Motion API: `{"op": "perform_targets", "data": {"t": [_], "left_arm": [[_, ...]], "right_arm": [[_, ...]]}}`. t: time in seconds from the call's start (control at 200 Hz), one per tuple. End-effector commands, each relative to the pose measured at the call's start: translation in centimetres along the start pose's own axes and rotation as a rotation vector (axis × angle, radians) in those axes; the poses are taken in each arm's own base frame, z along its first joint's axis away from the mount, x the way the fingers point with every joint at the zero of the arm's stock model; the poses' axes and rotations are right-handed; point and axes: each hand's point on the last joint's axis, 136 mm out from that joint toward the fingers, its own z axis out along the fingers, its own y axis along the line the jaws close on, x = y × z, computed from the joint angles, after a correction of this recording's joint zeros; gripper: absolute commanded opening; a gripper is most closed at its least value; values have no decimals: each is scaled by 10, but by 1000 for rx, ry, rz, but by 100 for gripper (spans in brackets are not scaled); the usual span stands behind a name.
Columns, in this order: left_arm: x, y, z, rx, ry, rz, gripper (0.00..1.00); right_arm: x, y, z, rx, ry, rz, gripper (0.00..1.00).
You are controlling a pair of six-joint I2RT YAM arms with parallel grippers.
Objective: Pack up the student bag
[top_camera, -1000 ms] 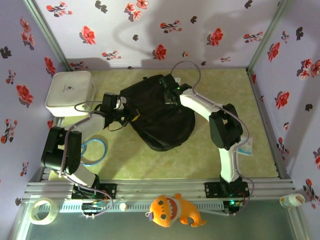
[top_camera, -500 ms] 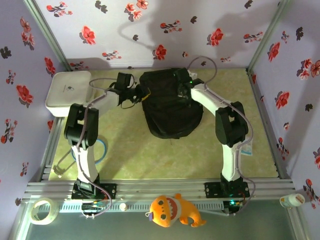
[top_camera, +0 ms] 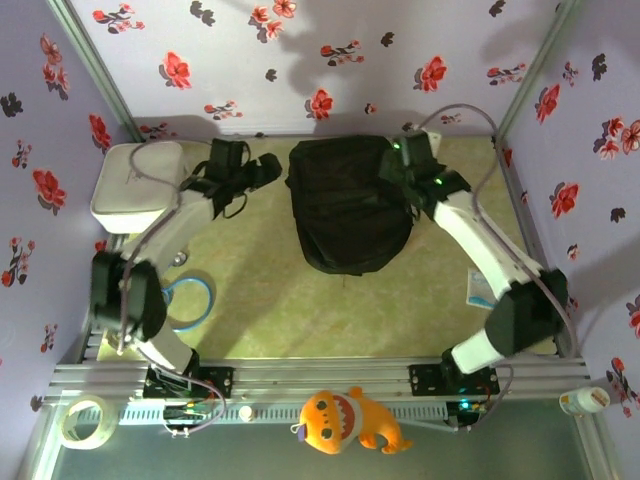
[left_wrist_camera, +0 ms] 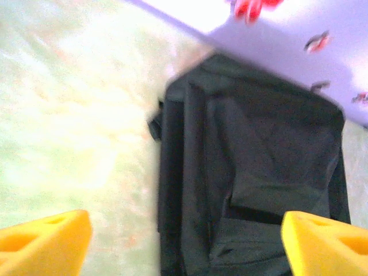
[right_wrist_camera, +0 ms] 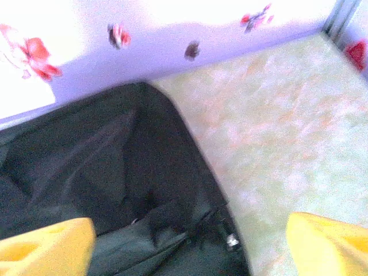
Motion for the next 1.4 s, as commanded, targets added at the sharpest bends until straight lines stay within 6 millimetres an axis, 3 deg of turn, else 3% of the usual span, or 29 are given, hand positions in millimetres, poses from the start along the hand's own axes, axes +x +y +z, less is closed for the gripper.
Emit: {"op": "perform_targets", "data": {"t": [0.0,0.17,0.335,0.49,0.615,0.755,0.935,1.12,1.395], "left_arm": [[-10,55,-39,-216,-136,129,96],[-2,123,-82,-411,-279,180,100],[21,195,-114,-612,-386,197,100],[36,230,-129,-691,-508,262,100],[42,256,-124,-721,-480,217,100],[40,254,-93,-645,-447,308,100],[43,228,-52,-391,-381,422,100],[33,212,-40,-248,-471,453,100],[46,222,-13,-225,-420,454,100]], "right_arm": [[5,-54,-4,156,-86,-3,99],[32,-126,-14,325,-183,33,99],[69,-174,-7,494,-203,-10,99],[108,-200,12,543,-175,9,99],[123,-198,35,476,-153,-21,99],[120,-185,54,381,-215,-64,99],[112,-163,64,224,-295,-89,99],[127,-155,74,138,-337,-104,99],[131,-159,82,158,-314,-94,99]]}}
